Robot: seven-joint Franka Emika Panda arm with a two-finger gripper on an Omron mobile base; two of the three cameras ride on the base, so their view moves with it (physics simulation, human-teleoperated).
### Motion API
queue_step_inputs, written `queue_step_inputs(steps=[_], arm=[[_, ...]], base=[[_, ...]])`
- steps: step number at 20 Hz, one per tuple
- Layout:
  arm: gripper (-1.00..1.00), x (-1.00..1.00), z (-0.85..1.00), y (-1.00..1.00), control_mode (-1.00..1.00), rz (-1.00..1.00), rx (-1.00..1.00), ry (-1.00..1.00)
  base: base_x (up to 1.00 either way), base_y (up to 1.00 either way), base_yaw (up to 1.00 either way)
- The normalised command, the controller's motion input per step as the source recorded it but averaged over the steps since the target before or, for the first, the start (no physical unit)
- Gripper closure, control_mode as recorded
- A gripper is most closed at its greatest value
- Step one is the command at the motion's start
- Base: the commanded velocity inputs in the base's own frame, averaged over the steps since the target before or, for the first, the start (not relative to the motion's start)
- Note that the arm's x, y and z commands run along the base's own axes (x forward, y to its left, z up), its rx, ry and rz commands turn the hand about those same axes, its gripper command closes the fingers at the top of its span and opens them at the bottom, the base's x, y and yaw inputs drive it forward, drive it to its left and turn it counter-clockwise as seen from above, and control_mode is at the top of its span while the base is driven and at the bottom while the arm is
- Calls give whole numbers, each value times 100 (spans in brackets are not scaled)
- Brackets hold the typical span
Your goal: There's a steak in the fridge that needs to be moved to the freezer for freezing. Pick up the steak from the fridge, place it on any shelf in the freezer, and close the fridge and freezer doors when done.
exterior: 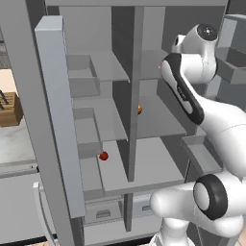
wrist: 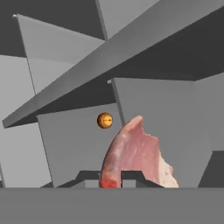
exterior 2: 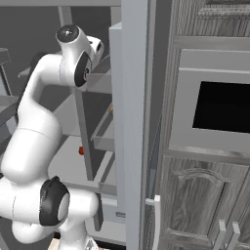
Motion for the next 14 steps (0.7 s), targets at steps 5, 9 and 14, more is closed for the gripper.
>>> queue_step_inputs(steps=[5, 9, 14], arm=[[100, 39, -3, -10, -100, 2, -1, 8], [100, 25, -9, -19, -100, 6, 0, 3], [100, 16, -23, 0, -100, 6, -4, 0]], base=[[0, 0, 0], [0, 0, 0], [0, 0, 0]])
